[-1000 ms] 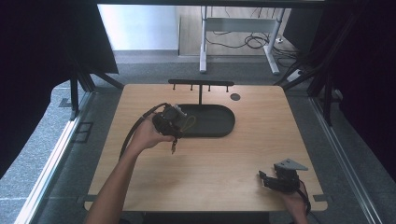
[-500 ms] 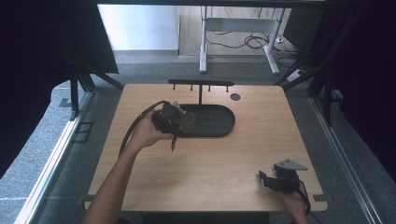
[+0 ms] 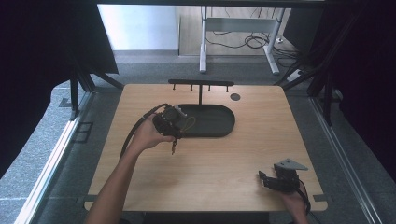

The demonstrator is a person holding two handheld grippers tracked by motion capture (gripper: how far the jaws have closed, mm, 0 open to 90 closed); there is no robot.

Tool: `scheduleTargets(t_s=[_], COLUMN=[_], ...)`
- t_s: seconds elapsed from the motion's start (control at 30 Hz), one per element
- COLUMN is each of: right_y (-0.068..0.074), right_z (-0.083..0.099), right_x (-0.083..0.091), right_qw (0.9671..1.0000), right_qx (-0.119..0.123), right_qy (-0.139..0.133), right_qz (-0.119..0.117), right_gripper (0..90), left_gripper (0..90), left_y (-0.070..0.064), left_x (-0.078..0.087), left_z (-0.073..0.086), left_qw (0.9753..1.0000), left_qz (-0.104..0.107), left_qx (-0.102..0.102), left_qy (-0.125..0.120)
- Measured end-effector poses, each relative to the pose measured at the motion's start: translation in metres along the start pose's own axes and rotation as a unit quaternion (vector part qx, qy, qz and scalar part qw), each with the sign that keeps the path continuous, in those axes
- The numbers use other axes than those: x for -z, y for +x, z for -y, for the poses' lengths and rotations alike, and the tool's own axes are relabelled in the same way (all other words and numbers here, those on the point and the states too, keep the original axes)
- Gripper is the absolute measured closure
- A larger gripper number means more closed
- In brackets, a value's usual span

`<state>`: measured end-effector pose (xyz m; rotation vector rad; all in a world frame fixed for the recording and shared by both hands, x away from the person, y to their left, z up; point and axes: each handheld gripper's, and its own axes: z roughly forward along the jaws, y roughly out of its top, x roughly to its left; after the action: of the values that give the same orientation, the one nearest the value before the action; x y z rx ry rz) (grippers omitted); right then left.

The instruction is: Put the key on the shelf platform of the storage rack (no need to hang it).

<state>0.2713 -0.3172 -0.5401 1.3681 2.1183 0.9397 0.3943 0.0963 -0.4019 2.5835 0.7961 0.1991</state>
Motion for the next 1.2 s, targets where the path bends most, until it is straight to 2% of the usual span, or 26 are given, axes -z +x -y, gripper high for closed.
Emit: scheduleTargets(t_s=[0.57,1.2], right_y=[0.0012,0.0016], right_z=[-0.0008,-0.001], right_x=[-0.0011,-0.0014], right_qw=[1.0,1.0], right_qx=[-0.001,-0.001], right_qy=[0.002,0.003], right_qz=[0.001,0.001], right_gripper=[24.2,23.3], left_gripper=[66.7,66.8], left_y=[-0.0019,0.0019], left_x=[-0.0082,-0.0101], left_z=[-0.0001,-0.0008], left_qw=[0.9999,1.0], left_qz=[0.005,0.006], left_qx=[-0.004,0.003], left_qy=[0.008,0.004])
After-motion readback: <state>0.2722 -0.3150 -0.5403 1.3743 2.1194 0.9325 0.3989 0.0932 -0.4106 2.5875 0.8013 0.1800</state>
